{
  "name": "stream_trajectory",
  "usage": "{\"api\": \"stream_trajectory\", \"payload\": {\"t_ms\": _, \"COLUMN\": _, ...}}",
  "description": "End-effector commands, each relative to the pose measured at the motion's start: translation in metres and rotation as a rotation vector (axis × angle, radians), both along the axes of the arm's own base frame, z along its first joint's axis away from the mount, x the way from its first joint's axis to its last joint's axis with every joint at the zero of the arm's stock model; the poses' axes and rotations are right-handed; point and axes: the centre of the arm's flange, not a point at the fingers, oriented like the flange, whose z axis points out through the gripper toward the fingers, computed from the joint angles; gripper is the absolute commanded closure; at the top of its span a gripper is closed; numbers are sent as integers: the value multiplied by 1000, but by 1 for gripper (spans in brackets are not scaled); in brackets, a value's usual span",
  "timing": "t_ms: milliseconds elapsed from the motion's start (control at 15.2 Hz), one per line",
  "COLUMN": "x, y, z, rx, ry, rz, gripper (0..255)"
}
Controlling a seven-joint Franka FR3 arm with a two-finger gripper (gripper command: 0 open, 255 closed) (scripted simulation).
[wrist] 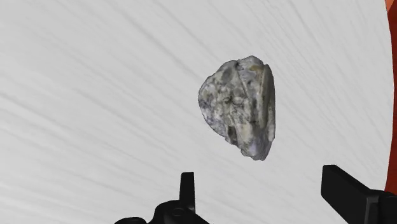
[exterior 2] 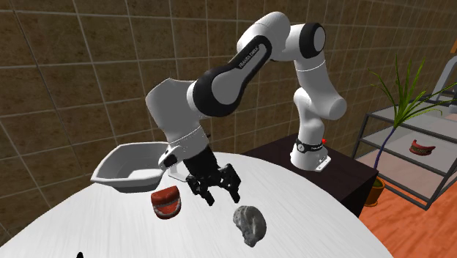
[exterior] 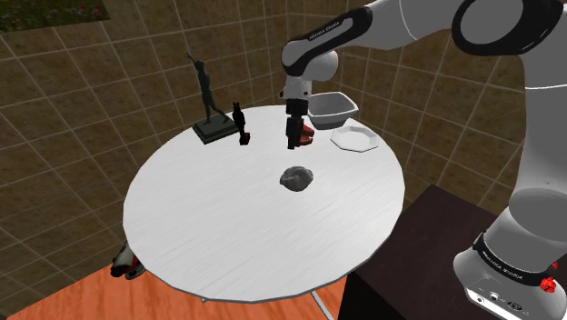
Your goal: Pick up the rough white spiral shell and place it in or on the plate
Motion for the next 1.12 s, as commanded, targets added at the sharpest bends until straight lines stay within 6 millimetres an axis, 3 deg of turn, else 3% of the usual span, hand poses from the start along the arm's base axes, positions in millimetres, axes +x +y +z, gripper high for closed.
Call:
{"api": "stream_trajectory", "payload": {"t_ms": 0, "x": -2, "y": 23, "z": -19, "rx": 6, "ry": -2, "rz": 293, "gripper": 0}}
{"api": "stream_trajectory", "payload": {"t_ms": 132, "x": -8, "y": 40, "z": -34, "rx": 8, "ry": -4, "rz": 521, "gripper": 0}}
{"api": "stream_trajectory", "payload": {"t_ms": 660, "x": -25, "y": 49, "z": -69, "rx": 8, "ry": -4, "rz": 521, "gripper": 0}}
{"api": "stream_trajectory", "payload": {"t_ms": 1056, "x": -25, "y": 49, "z": -69, "rx": 8, "ry": -4, "rz": 521, "gripper": 0}}
